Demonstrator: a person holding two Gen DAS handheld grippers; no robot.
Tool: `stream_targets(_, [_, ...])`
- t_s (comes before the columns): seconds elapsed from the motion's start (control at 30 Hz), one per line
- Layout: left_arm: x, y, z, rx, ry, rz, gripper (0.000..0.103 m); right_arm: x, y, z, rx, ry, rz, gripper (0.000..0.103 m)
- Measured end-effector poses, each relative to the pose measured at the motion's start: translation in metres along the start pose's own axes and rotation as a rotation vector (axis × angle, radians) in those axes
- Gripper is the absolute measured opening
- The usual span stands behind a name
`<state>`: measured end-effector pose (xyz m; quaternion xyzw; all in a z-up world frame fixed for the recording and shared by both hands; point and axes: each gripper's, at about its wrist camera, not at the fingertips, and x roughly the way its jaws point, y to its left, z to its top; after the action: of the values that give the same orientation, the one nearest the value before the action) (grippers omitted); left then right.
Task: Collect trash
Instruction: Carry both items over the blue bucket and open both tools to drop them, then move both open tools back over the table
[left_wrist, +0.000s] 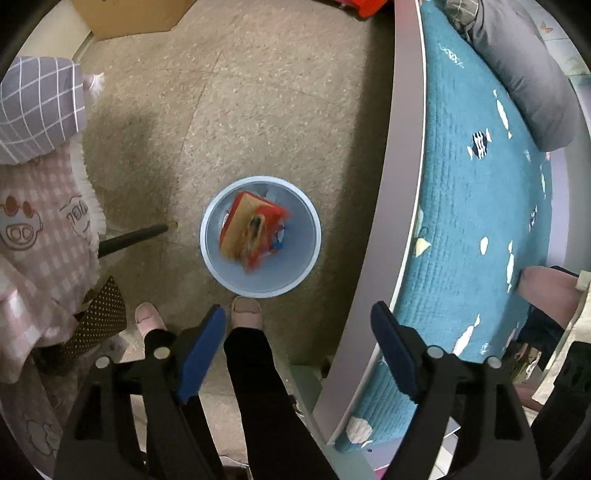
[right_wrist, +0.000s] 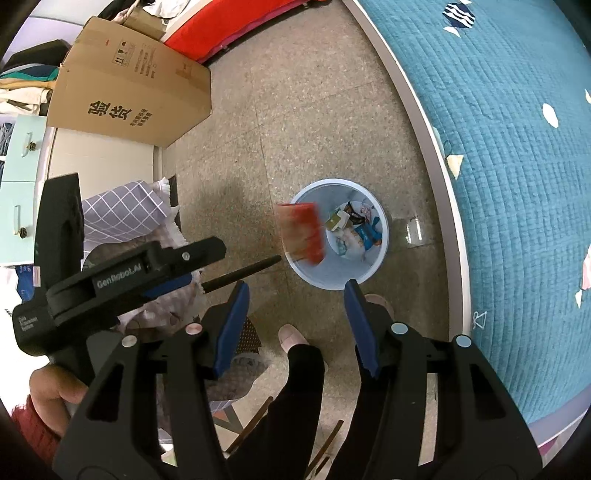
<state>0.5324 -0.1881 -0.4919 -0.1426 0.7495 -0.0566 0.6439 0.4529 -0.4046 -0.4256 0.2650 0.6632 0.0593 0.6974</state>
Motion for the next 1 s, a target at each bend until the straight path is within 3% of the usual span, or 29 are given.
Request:
stream_targets(0.37, [-0.044,0.017,-0.021,0.011,-0.066,-0.008,0.079,-0.009,0.04,-0.003,-0.072,-0.024,0.007,0.053])
stream_targets(0.6, [-0.123,0.055,-0.029,-0.006,-0.241,0.012,0.079,-0.018,0.099,0.001,-0.165,-0.049,0.035,0.053])
stream_targets(0.77, [-0.187,0.102,-0.039,-0.046,-0.395,0.044,0.079,-0.015,0.174,-0.002,-0.296,-0.073,0.053,0.053])
stream_targets(0.9, [-0.24,0.156,-0.048,-0.076,-0.513,0.126,0.079,-0.007,0.244,-0.008,-0.431,-0.093,0.065,0.053])
stream_targets(1.0, [-0.274,0.208,-0.054,-0.129,-0.557,0.162,0.079,0.006,0.308,-0.019,-0.559,-0.108,0.068,0.053])
